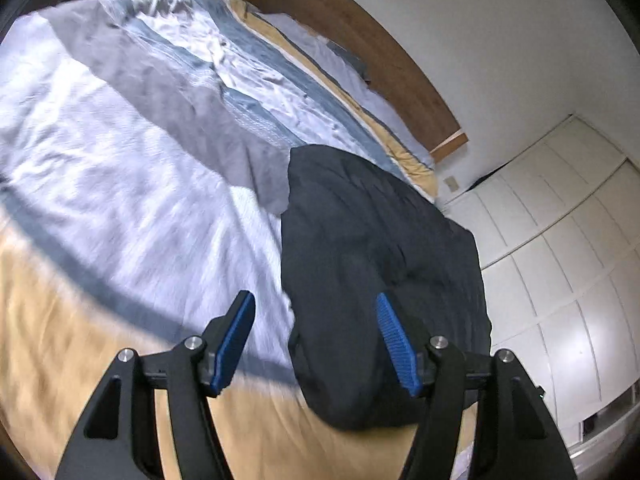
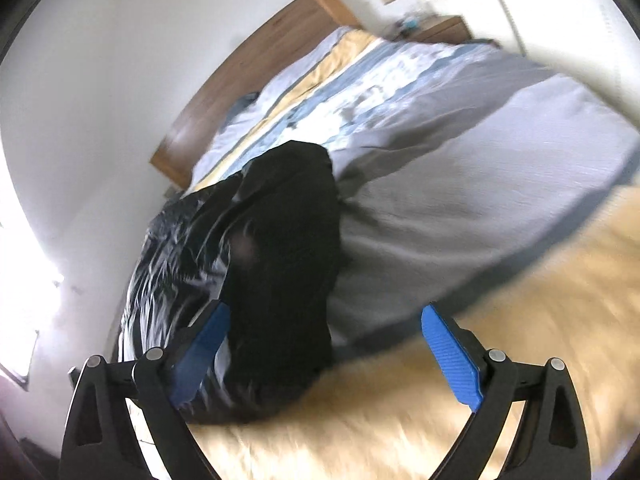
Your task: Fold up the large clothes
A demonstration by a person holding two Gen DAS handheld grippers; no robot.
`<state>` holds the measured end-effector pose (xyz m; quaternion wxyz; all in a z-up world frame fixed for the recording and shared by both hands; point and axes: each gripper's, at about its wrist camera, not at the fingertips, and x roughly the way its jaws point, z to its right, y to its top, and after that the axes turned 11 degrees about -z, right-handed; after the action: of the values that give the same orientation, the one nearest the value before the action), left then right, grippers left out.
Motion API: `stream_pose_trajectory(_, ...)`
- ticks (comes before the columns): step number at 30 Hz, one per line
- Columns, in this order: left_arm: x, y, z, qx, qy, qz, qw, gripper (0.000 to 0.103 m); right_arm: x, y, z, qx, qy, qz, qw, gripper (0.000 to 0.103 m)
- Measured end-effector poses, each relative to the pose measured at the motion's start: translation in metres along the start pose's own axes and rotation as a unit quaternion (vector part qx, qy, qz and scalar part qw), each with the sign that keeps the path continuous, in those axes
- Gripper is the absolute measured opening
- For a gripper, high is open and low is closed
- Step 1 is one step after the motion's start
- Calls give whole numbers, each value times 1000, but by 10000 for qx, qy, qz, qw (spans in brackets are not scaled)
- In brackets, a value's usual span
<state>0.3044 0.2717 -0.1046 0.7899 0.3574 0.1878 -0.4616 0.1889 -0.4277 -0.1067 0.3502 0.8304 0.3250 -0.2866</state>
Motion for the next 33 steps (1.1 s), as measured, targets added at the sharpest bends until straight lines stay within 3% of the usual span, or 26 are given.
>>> stream_pose_trajectory(5,-21,-52,47,44,363,-58,9993,61,-27,-42,-35,-272,-660,-15,9974,102)
stream_pose_trajectory(12,-30,-99,103,683,935,-154,9932,62,-48,-80,-92,-1088,-1064,110,9883,103)
stream_pose_trajectory(17,-26,-123,138,1161,1675,149,9789,62,-44,-95,-133,-1622,-1154,186,9798,103)
stream_pose_trajectory(20,-15,-135,154,1313,1937,325,9717,62,-32,-101,-154,-1969,-1222,204,9726,103)
stream_pose_trajectory(27,17,-131,183,1842,2498,638,9485,62,6,-99,-195,-2545,-1335,376,9571,103)
stream_pose_trajectory(33,58,-95,200,2089,2589,811,9396,62,58,-76,-233,-2952,-1362,548,9441,103)
